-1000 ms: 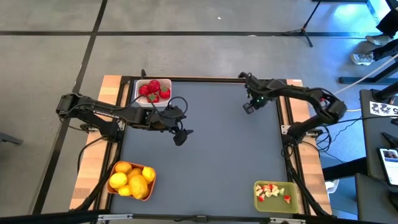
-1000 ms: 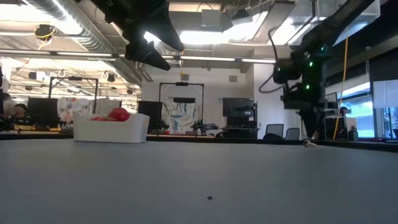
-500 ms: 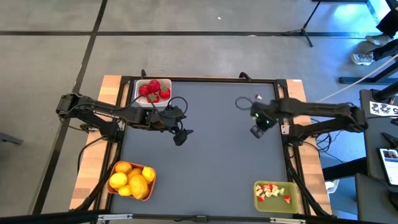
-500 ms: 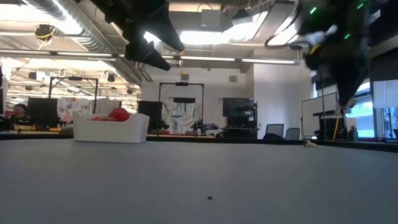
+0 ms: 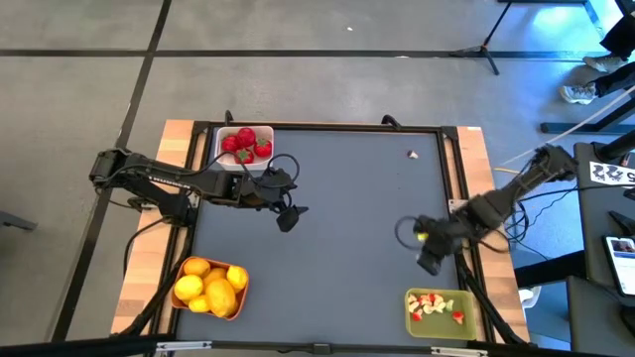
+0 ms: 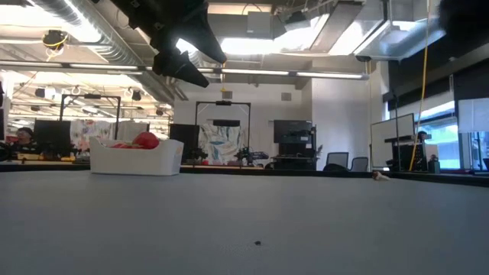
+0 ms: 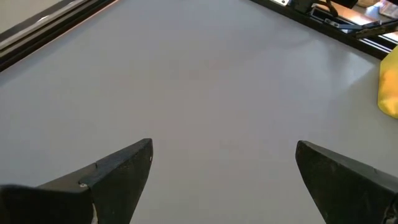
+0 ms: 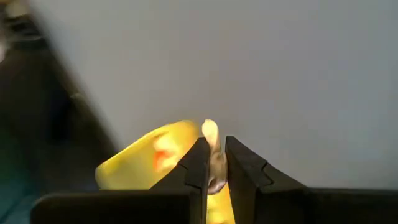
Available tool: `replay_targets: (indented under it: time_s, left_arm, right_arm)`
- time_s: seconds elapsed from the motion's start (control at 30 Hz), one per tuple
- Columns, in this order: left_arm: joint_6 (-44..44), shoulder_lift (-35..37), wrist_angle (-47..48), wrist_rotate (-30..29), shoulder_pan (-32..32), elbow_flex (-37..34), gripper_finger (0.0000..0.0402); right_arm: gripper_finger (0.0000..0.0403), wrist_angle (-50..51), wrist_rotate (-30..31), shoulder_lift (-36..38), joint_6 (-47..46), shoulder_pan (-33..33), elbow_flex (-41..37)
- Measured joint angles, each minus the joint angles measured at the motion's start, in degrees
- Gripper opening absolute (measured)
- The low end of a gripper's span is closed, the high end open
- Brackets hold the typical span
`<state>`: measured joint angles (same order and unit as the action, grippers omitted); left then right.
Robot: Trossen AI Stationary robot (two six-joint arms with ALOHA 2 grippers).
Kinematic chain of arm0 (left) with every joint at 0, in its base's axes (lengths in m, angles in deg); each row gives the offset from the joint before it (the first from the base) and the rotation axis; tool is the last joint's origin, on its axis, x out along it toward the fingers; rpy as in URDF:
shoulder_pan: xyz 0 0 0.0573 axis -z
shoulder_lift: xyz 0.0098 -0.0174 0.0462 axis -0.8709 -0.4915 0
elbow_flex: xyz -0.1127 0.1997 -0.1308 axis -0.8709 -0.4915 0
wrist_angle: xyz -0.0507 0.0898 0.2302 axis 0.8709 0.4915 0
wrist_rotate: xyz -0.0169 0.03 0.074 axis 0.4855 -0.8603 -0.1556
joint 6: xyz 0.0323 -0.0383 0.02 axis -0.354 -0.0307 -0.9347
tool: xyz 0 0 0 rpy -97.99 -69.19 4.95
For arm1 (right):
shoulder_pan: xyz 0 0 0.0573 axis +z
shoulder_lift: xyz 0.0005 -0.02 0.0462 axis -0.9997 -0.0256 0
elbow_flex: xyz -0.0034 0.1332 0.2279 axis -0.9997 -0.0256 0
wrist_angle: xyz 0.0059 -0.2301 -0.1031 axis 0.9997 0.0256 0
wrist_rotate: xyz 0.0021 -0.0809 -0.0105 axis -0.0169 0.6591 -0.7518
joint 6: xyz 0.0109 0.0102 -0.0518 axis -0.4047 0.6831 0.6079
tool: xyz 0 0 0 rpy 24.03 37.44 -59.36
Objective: Sort produce into baskets
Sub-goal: Put the brown mushroom into the yellow bin
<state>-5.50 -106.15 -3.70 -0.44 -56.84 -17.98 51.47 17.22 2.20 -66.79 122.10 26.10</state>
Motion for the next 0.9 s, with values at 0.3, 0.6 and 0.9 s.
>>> replay_targets:
  time_s: [0.3,0.6,0.9]
  left_arm:
    - [0.3,0.0,0.0,0.0,0.0,0.0,0.0388]
    - [0.8,0.0,0.0,0.0,0.0,0.0,0.0388]
    - [0.8,0.0,0.0,0.0,0.0,0.0,0.0388]
  right_arm:
    - [0.0040,-17.0,6.2,-4.2,-15.9,19.9,0.0]
    - [0.0064,-20.7,1.9,-15.1,-24.0,25.4,0.0]
    - [0.0203,-16.3,-4.1,-17.2,-18.6,21.9,0.0]
